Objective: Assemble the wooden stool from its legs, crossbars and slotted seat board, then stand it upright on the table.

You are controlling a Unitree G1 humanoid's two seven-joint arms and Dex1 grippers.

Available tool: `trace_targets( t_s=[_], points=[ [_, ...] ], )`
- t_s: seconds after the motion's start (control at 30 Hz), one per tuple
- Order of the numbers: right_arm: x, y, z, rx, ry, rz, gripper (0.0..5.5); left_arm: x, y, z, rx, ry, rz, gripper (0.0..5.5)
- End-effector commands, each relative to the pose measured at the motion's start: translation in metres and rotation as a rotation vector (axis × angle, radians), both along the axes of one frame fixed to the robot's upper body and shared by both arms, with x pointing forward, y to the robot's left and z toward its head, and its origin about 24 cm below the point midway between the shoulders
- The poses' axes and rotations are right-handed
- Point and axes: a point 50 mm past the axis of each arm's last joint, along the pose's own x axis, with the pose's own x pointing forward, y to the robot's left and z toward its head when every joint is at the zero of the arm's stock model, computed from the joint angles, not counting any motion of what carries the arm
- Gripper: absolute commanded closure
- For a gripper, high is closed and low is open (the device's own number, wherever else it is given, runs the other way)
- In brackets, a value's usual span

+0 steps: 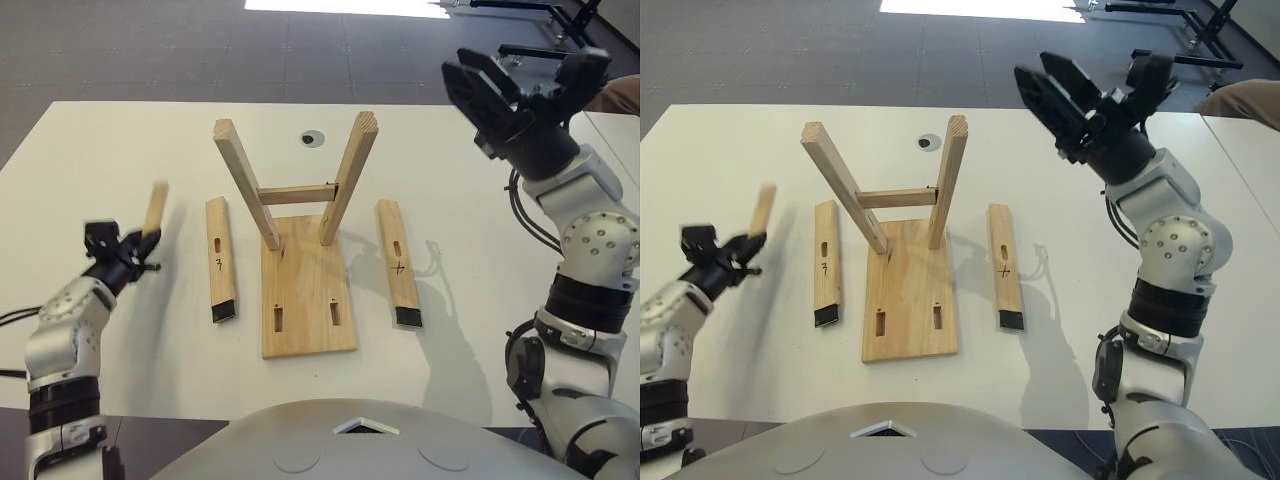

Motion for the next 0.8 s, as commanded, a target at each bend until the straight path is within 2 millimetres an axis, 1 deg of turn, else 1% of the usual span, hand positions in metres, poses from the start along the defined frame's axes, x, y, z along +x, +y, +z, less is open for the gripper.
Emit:
trace_targets(
  t_s=[0.03,0.07,0.1,0.13,0.17,0.2,0.27,0.3,0.33,0.43,0.5,0.53,0.63,0.73,0.8],
  points=[
    [0.002,0.018,0.027,0.122,-0.048,0.193,1.42,0.036,-0.053,0.13,-0.132,-0.484,-0.416,4.22],
    [0.001,0.026,0.03,0.126,-0.057,0.25,1.42,0.034,-0.069,0.148,-0.124,-0.545,-0.545,4.22],
    [0.0,0.035,0.034,0.126,-0.065,0.305,1.42,0.03,-0.083,0.159,-0.105,-0.572,-0.663,4.22],
    [-0.001,0.044,0.037,0.13,-0.072,0.356,1.42,0.024,-0.098,0.167,-0.117,-0.591,-0.799,4.22],
    [-0.002,0.05,0.039,0.134,-0.073,0.389,1.42,0.02,-0.108,0.169,-0.116,-0.591,-0.891,4.22],
    [-0.002,0.055,0.04,0.139,-0.069,0.408,1.42,0.02,-0.115,0.168,-0.078,-0.577,-0.933,4.22],
    [0.0,0.07,0.041,0.131,-0.041,0.336,1.42,0.033,-0.122,0.157,0.247,-0.553,-0.852,4.22],
    [-0.001,0.076,0.042,0.146,-0.028,0.31,1.42,0.037,-0.123,0.154,0.371,-0.56,-0.817,4.22],
    [-0.004,0.083,0.044,0.166,-0.021,0.298,1.42,0.039,-0.125,0.156,0.449,-0.592,-0.78,4.22],
    [-0.014,0.103,0.047,0.224,0.0,0.313,1.42,0.042,-0.133,0.158,0.594,-0.691,-0.712,4.22],
    [-0.016,0.11,0.047,0.245,0.008,0.313,1.42,0.042,-0.14,0.156,0.633,-0.743,-0.704,4.22],
    [-0.013,0.112,0.046,0.26,0.016,0.3,1.42,0.042,-0.143,0.153,0.648,-0.76,-0.704,4.22],
    [-0.006,0.111,0.044,0.314,0.027,0.256,1.42,0.044,-0.148,0.147,0.653,-0.776,-0.702,4.22],
    [-0.012,0.1,0.053,0.357,-0.051,0.232,1.42,0.052,-0.139,0.147,0.64,-0.765,-0.616,4.22],
    [-0.011,0.092,0.057,0.373,-0.089,0.179,1.42,0.055,-0.134,0.147,0.635,-0.758,-0.579,4.22]
  ],
)
